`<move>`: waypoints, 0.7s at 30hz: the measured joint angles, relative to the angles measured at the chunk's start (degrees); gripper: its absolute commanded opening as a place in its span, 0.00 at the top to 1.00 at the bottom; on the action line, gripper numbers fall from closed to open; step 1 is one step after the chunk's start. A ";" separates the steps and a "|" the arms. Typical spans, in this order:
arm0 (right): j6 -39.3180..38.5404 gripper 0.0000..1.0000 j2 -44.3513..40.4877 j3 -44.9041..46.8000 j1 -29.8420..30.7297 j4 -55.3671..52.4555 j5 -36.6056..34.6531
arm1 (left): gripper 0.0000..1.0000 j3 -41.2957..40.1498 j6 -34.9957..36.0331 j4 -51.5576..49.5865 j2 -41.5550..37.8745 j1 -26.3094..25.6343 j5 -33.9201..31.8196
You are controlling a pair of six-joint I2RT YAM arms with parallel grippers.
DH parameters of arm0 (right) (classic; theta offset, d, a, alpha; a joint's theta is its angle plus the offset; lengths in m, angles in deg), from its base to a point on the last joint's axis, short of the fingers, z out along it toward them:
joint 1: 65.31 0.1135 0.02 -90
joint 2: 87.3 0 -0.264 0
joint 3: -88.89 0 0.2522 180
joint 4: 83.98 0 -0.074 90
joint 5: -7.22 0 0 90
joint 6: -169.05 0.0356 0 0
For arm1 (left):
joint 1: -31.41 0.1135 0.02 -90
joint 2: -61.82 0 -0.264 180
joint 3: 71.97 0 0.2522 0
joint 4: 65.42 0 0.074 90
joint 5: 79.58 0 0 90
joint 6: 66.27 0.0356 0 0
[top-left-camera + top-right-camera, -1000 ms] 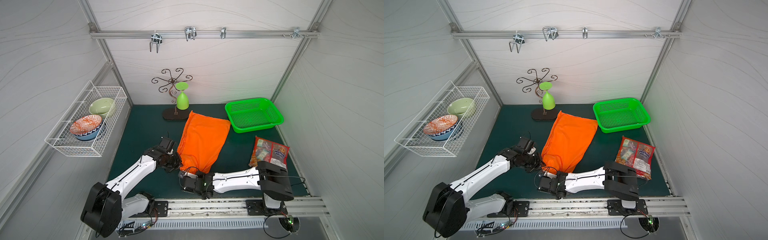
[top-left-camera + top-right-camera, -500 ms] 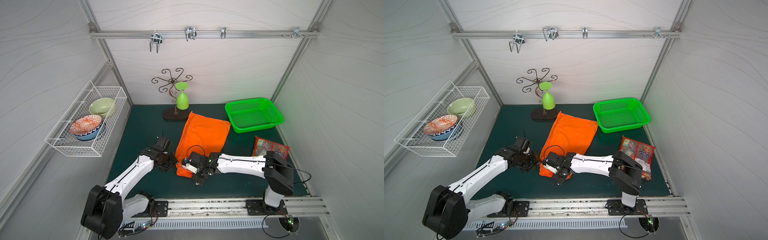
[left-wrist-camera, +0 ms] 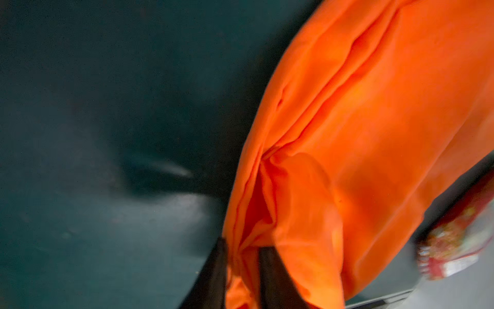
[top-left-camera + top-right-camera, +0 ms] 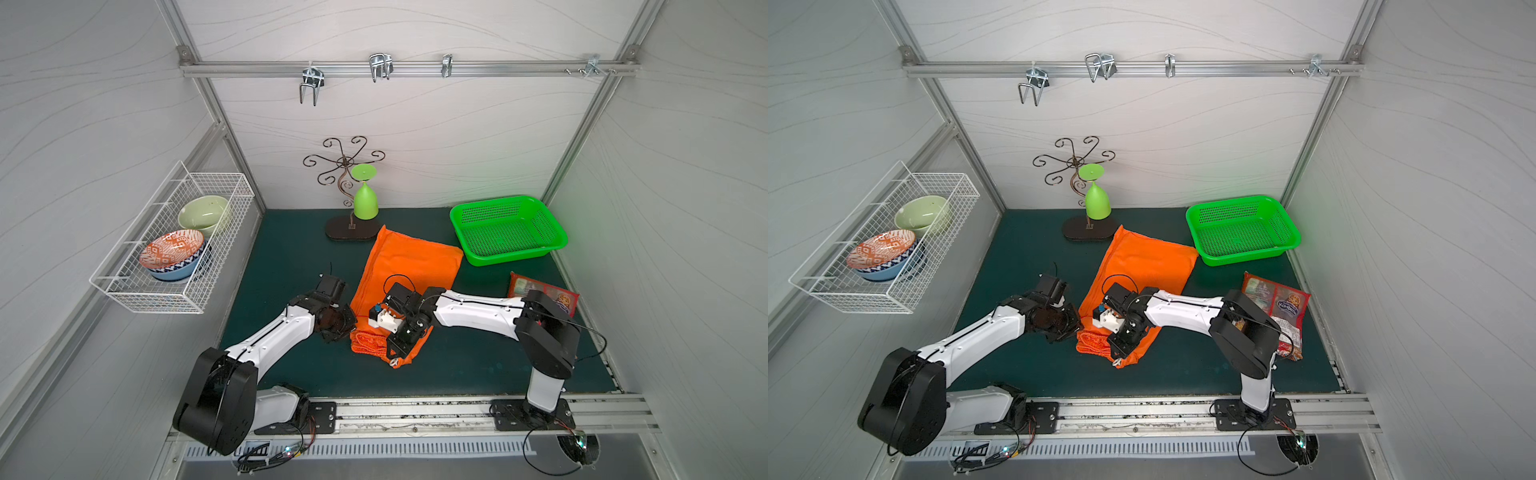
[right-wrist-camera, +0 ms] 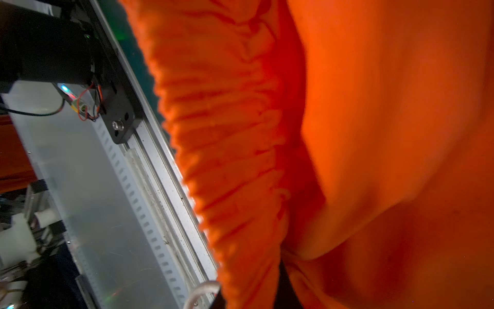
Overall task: Roll up the shorts
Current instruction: Roll the shorts at the center of the board.
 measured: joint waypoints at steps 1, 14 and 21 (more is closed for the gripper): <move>0.26 0.89 0.52 0.00 -0.68 0.15 1.09 | 1.00 0.02 -0.15 -0.02 0.33 0.07 -0.07; 6.69 0.87 12.26 -2.97 -11.17 1.38 20.11 | 0.74 1.68 -0.09 -1.81 4.68 1.33 -2.21; 8.79 0.84 15.96 -4.13 -12.94 1.44 25.27 | 0.68 1.73 1.11 -7.21 -6.95 1.51 -5.79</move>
